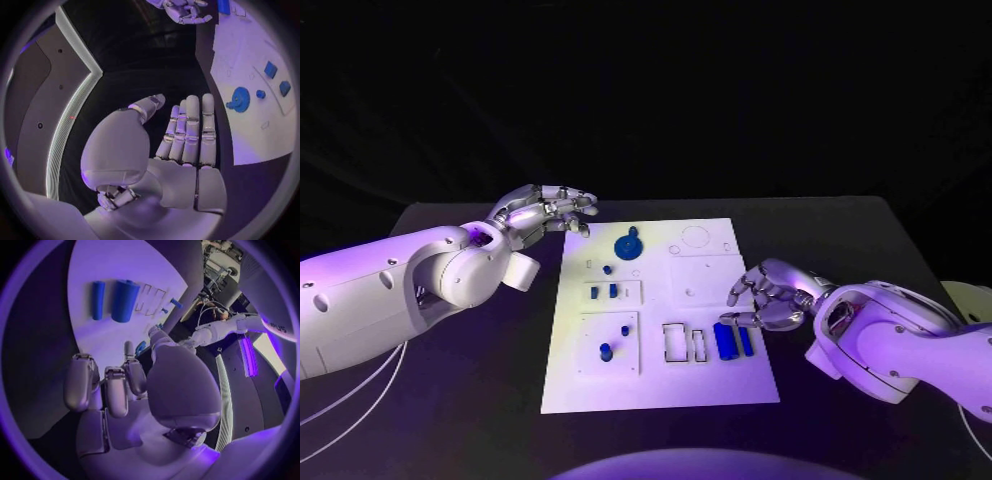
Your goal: Assemble the parts on the task board
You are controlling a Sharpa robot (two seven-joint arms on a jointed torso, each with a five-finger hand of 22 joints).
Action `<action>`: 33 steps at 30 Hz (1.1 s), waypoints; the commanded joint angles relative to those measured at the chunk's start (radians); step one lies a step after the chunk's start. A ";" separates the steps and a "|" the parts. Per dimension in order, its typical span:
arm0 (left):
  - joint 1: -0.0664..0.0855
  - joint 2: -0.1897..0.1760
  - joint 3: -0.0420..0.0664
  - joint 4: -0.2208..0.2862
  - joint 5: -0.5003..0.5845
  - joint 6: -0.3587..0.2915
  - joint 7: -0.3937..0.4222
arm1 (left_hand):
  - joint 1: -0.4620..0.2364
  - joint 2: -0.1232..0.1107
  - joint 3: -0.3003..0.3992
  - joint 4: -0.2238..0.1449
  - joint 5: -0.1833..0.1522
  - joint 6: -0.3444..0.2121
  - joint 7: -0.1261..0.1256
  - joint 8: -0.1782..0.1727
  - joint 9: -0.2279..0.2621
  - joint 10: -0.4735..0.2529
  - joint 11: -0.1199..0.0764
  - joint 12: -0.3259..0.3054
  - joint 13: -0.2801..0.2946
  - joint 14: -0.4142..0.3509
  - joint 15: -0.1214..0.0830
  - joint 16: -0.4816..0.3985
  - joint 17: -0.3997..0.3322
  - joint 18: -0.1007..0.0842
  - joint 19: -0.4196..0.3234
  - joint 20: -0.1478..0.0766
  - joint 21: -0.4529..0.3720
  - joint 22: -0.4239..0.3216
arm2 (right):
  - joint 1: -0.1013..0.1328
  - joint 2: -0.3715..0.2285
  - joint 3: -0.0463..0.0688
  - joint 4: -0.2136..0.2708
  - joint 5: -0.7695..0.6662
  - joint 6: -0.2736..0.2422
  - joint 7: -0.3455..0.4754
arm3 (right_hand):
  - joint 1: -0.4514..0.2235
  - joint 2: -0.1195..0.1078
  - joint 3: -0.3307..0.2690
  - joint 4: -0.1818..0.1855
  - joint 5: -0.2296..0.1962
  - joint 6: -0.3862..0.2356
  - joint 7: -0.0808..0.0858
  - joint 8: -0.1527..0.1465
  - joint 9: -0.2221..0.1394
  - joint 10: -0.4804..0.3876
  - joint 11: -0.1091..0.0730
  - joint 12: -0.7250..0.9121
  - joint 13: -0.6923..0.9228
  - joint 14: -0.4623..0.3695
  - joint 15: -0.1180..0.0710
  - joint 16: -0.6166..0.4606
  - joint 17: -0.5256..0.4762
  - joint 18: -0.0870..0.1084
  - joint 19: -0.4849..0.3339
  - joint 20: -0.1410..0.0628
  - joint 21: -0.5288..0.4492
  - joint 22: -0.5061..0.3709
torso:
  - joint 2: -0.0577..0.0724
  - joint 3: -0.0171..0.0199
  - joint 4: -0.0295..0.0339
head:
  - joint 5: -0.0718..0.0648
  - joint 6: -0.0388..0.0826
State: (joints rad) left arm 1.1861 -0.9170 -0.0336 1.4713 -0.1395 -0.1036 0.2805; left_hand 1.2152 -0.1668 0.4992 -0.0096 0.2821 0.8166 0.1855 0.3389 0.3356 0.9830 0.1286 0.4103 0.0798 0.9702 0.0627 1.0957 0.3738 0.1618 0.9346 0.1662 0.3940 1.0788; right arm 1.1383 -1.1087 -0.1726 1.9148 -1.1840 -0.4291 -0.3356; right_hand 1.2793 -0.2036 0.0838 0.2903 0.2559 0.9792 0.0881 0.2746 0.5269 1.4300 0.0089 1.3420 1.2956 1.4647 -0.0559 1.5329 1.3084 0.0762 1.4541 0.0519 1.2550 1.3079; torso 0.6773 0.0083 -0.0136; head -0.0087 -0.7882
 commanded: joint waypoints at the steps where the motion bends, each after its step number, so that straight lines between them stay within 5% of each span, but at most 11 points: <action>1: 0.000 0.001 0.000 0.004 0.002 0.014 0.009 | -0.004 0.001 -0.005 0.002 0.003 -0.005 0.000 0.005 0.001 -0.009 -0.001 0.003 0.001 -0.004 0.001 -0.001 0.002 0.019 -0.001 0.005 -0.006 -0.001 | -0.012 -0.007 -0.001 0.009 -0.071 0.031 -0.107 | 0.002 0.013 -0.023 0.001 0.008 0.005 -0.001 0.000 0.006 0.017 0.000 0.031 0.038 0.090 0.000 0.010 0.181 -0.010 0.004 0.000 0.004 0.155 | -0.001 -0.0015 0.0001 | 0.002 0.001; 11: 0.001 0.001 -0.001 0.006 0.002 0.013 0.009 | -0.004 0.000 -0.006 0.002 0.004 -0.006 0.000 0.006 0.001 -0.009 -0.001 0.004 0.001 -0.005 0.001 -0.001 0.002 0.019 -0.001 0.005 -0.006 -0.001 | -0.029 -0.005 -0.003 0.029 -0.114 0.024 -0.176 | -0.038 0.032 -0.098 0.004 0.036 0.020 -0.005 0.003 0.027 0.005 -0.002 0.022 0.035 0.089 0.000 0.010 0.183 -0.008 0.001 0.001 -0.007 0.155 | 0.001 -0.0018 0.0004 | 0.004 -0.001; 33: 0.001 0.000 0.000 0.009 0.002 0.015 0.008 | -0.004 0.000 -0.007 0.002 0.005 -0.006 0.000 0.006 0.001 -0.009 -0.001 0.004 0.001 -0.005 0.001 -0.001 0.002 0.019 -0.001 0.005 -0.006 -0.002 | -0.061 0.047 -0.004 0.020 -0.161 0.076 -0.214 | -0.070 0.039 -0.142 0.005 0.043 0.042 -0.015 0.020 0.058 0.009 -0.010 0.026 0.045 0.092 -0.007 0.015 0.197 -0.011 0.007 -0.004 0.002 0.160 | 0.000 -0.0014 -0.0009 | 0.005 -0.021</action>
State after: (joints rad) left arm 1.1860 -0.9178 -0.0347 1.4767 -0.1394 -0.1034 0.2809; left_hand 1.2152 -0.1667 0.4965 -0.0067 0.2821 0.8167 0.1854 0.3389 0.3356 0.9830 0.1286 0.4103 0.0794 0.9702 0.0627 1.0957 0.3738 0.1618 0.9346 0.1662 0.3940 1.0779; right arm 1.0806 -1.0651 -0.1762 1.9365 -1.3147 -0.3897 -0.5337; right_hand 1.2173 -0.1619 -0.0512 0.2951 0.2926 1.0145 0.0717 0.2903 0.5845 1.4377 0.0036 1.3685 1.3080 1.4649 -0.0557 1.5435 1.3080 0.0765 1.4574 0.0484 1.2525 1.3075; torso 0.6775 0.0075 -0.0145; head -0.0010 -0.8051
